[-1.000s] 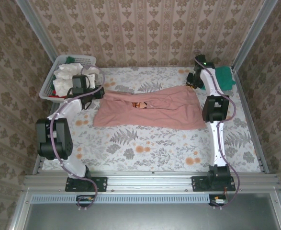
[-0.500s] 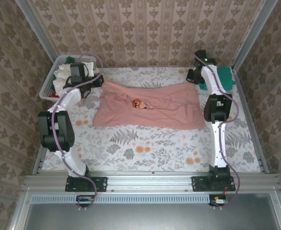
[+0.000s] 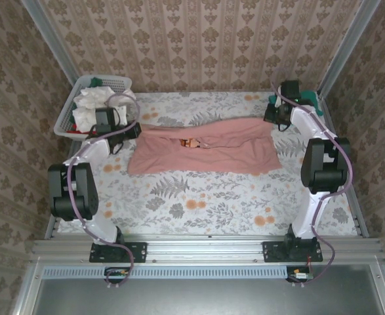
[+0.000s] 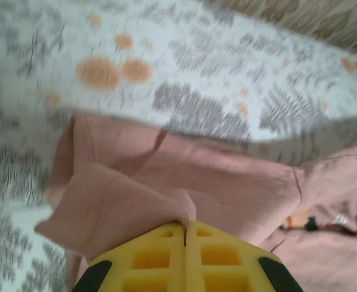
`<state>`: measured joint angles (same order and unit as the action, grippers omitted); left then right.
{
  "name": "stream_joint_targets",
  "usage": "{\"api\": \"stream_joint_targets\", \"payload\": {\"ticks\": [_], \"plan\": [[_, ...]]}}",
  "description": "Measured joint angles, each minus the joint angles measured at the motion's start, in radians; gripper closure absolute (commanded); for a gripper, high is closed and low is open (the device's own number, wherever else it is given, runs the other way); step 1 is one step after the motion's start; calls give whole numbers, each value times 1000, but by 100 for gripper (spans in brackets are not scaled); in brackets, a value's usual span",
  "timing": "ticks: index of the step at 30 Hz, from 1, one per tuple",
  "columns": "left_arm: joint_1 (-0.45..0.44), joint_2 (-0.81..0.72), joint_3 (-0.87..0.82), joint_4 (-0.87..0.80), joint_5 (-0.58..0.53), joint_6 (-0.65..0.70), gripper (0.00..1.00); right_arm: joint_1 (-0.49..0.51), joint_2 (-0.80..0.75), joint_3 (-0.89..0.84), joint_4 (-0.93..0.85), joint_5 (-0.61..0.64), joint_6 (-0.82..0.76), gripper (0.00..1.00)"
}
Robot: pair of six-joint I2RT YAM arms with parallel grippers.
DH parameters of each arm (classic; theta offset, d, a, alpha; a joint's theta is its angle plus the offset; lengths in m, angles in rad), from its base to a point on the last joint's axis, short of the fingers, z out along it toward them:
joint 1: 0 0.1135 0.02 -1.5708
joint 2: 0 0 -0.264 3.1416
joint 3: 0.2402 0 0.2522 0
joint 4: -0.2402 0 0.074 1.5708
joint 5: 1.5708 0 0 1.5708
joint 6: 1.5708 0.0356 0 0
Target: Fold and stack the t-shirts
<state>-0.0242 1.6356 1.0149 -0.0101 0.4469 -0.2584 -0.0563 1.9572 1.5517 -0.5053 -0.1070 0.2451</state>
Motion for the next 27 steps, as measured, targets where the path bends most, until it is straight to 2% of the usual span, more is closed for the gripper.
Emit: {"api": "stream_joint_targets", "payload": {"ticks": [3,7,13,16,20,24,27], "plan": [[1,-4,-51,3,-14,0,100,-14,0,-67,20,-8,0,100],[2,2,-30,6,-21,0,100,-39,0,-89,100,-42,0,100],[1,106,201,-7,-21,2,100,-46,2,-52,198,-70,-24,100],[1,109,241,9,-21,13,100,-46,3,-28,256,-71,-61,99],[1,63,107,84,-25,12,100,-45,2,-64,316,-73,-114,97],[-7,17,-128,154,-64,-39,100,-47,21,-89,249,-76,-115,97],[-18,5,-230,156,-98,-63,100,-52,23,-132,223,-95,-95,92]]}}
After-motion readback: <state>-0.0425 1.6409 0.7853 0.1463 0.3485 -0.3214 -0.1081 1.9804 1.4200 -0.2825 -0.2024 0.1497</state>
